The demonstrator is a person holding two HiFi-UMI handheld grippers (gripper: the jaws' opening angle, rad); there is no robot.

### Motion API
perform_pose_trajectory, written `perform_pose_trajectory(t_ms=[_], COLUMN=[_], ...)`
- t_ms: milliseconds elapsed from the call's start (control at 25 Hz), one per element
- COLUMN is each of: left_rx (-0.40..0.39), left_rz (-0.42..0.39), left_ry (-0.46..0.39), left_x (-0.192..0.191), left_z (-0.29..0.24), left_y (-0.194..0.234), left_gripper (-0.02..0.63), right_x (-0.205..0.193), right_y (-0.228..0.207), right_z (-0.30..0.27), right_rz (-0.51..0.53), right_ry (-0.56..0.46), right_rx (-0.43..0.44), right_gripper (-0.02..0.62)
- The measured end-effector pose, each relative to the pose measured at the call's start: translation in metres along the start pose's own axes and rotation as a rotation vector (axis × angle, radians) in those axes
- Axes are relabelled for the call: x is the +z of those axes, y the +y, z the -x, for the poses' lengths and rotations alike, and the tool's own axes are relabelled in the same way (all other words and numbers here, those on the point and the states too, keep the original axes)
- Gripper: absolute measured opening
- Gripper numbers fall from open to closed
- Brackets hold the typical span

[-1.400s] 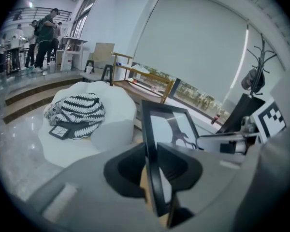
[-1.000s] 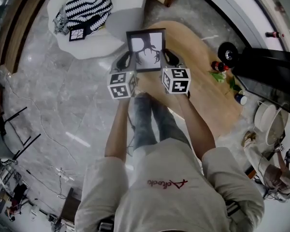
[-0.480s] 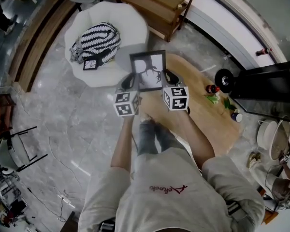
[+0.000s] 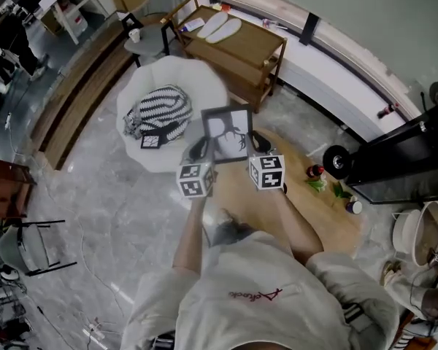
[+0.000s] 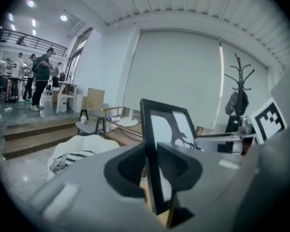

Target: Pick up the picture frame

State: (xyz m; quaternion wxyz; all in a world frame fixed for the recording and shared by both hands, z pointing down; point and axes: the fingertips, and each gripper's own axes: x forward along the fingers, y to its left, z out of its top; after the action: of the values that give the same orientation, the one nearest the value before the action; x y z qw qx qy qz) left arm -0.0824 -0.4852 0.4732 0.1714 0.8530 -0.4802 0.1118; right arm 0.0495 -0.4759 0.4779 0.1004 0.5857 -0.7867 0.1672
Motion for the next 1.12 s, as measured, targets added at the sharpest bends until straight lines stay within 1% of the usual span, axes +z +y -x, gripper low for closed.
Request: perform_pose_trajectory(t_ms=[160, 360, 520, 680, 1120], left_rx=[0.0, -0.003, -0.009, -0.004, 0.005], left_rz=[-0.019, -0.066, -0.071, -0.078, -0.126], left_ry=[-0.026, -0.105, -0.131, -0.18, -0.245], left_x=[0.024, 0.067, 0.08, 0.101, 0.147], left_z=[0.018, 0.024, 0.035, 0.039, 0.053], left_y=[-0.016, -0.02, -0.028, -0.029, -0.034], left_gripper=[0.074, 0.074, 0.074, 0.074, 0.074], right_x=[0.025, 0.067, 0.081, 0.102, 0.148], right_y=[0.002, 0.004, 0.007, 0.011, 0.017], right_z=[0.023, 0.03, 0.043, 0.047, 0.057], right_rz=[0.014, 0.047, 0.068, 0.09, 0.113], right_ry=[-0.036, -0.116, -0.144, -0.183, -0.271], right_rx=[0.002, -0.001, -0.001, -0.001, 0.008], right_gripper=[0.077, 0.077, 0.077, 0.077, 0.077])
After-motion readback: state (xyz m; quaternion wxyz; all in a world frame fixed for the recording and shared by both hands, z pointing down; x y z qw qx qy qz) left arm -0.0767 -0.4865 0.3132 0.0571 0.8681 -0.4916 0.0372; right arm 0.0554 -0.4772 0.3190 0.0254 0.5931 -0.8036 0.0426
